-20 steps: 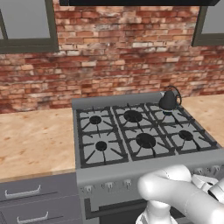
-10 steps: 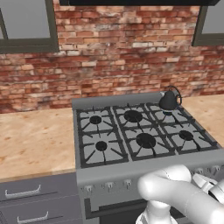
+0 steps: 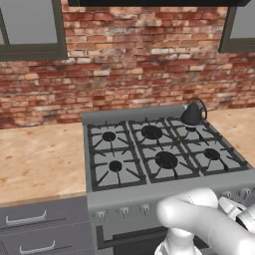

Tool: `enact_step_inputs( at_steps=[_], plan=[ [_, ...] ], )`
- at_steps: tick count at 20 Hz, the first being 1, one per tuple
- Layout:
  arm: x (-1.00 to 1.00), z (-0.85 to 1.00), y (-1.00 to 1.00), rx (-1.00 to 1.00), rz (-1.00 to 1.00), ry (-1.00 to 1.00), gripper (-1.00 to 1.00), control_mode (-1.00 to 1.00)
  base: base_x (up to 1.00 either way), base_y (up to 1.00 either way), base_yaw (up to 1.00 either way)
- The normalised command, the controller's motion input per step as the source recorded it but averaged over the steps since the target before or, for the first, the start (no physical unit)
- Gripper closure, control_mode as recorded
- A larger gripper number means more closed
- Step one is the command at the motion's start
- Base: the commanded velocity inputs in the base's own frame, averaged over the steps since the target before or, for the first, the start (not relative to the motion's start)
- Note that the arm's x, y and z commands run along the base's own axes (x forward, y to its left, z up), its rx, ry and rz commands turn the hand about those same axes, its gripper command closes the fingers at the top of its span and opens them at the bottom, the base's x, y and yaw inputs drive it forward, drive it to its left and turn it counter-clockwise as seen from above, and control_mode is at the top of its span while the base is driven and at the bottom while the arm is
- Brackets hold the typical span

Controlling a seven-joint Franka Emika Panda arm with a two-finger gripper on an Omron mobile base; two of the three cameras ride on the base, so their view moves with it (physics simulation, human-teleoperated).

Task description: The kettle is done boiling. Turn off the stove, then wait for 300 timesteps before moving the kettle to the dining table.

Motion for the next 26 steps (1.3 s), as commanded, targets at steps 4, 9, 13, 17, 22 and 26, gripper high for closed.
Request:
enact_step_inputs(
  at_steps=[4, 9, 13, 17, 22, 26],
  plan=[
    [-0.27, 0.00, 0.00, 0.02, -0.03, -0.02, -1.00, -1.00, 0.00, 0.00, 0.00],
    [-0.37, 0.00, -0.01, 0.03, -0.03, -0.05, -1.00, -1.00, 0.00, 0.00, 0.00],
    [-0.42, 0.00, -0.08, 0.03, -0.05, -0.06, -1.00, -1.00, 0.00, 0.00, 0.00],
    [-0.49, 0.00, -0.07, 0.04, -0.05, -0.09, -1.00, -1.00, 0.00, 0.00, 0.00],
    [-0.54, 0.08, -0.09, 0.05, -0.05, -0.11, -1.00, -1.00, 0.00, 0.00, 0.00],
    [-0.08, 0.02, -0.02, 0.01, -0.02, -0.02, -1.00, -1.00, 0.00, 0.00, 0.00]
  ],
)
